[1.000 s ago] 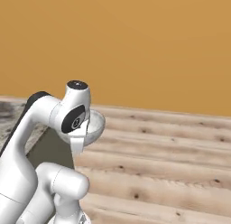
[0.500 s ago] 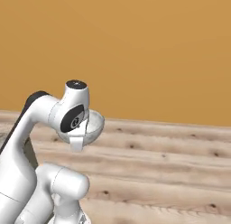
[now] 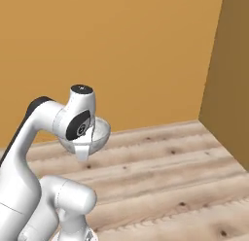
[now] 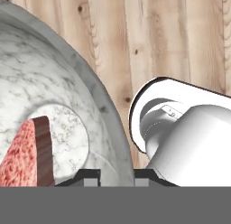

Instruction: Place one of the steaks on the plate and the other in the bowl. Then place the bowl in the fridge.

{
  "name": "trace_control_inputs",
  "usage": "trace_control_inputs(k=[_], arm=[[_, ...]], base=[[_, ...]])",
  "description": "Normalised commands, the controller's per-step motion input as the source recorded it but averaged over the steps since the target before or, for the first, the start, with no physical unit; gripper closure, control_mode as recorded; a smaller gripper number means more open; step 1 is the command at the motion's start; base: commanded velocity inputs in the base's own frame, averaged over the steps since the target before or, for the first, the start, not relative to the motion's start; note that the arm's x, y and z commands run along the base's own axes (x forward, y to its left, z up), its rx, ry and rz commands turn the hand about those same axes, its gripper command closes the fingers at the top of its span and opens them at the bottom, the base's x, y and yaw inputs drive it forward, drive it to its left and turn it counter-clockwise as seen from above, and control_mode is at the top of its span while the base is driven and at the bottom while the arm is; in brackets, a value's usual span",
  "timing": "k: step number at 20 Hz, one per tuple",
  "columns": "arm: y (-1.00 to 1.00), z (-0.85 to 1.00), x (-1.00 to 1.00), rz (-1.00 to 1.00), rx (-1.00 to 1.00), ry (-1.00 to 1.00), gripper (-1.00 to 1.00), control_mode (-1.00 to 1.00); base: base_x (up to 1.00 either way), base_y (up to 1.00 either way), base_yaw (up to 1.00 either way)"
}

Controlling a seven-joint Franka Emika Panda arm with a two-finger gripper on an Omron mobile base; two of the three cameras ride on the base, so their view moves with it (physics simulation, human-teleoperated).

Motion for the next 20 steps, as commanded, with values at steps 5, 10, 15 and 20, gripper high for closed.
trace_control_inputs(k=[5,10,15,20], arm=[[0.0,0.0,0.0,0.0,0.0,0.0,1.0,1.0],[0.0,0.0,0.0,0.0,0.0,0.0,1.0,1.0],[0.0,0.0,0.0,0.0,0.0,0.0,1.0,1.0],[0.0,0.0,0.0,0.0,0.0,0.0,1.0,1.0]], base=[[0.73,0.0,-0.65],[0.91,0.2,-0.65],[0.57,0.33,-0.84],[0.36,0.09,-0.86]])
